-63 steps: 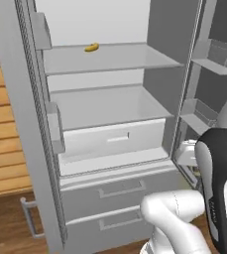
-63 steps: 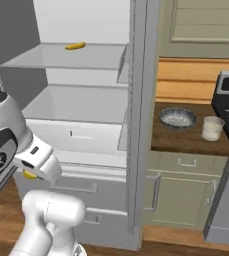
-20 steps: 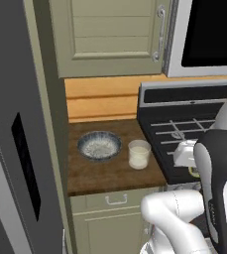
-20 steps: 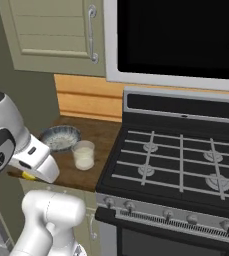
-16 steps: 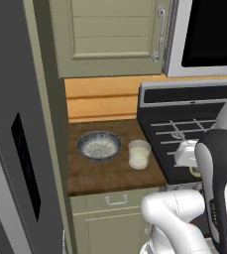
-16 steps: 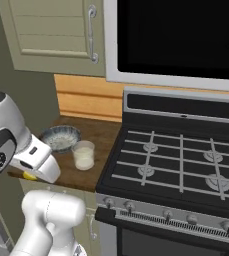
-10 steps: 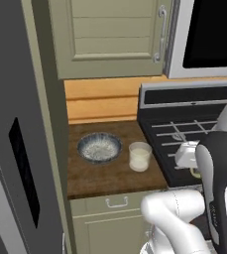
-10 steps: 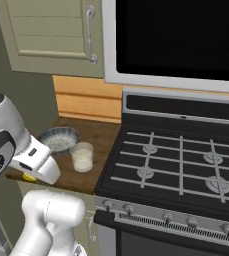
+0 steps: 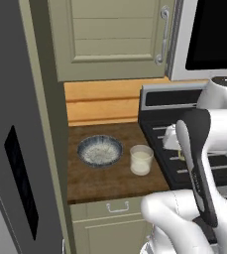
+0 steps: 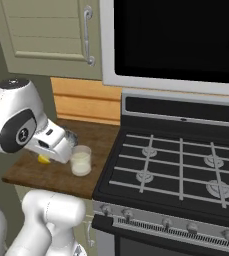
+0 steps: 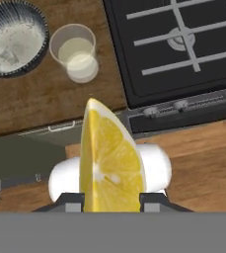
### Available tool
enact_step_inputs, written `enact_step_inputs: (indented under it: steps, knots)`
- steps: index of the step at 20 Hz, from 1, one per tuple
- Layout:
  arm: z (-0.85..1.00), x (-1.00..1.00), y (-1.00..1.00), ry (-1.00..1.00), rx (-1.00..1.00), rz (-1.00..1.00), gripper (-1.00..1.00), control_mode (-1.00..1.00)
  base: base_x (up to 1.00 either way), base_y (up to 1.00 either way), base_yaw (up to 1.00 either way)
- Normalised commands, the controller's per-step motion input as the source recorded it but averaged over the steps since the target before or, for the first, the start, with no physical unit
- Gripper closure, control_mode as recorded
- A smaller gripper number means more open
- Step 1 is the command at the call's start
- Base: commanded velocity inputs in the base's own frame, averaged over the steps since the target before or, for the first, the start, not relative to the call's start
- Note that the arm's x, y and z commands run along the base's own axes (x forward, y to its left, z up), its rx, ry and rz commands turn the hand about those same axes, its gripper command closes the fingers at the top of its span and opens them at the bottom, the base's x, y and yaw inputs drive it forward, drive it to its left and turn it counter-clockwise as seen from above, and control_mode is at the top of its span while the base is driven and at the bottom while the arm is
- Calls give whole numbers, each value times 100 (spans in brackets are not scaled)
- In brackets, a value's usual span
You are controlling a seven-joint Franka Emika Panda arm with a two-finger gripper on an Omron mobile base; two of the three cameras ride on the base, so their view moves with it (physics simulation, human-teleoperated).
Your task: Grab a lemon wedge from the fridge and one ice cube from the ice bowl, and put them in the glass of lemonade.
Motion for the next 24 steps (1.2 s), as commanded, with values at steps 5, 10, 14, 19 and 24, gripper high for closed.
enact_step_inputs:
  steps: [5,10,14,19,24]
  knots:
    - [-15,94,3,0,0,0,100,-100,0,0,0]
    - [-75,88,20,0,0,0,100,-100,0,0,0]
    - [-43,89,12,0,0,0,100,-100,0,0,0]
    - [-14,52,0,0,0,0,100,-100,0,0,0]
    - [-27,22,0,0,0,0,100,-100,0,0,0]
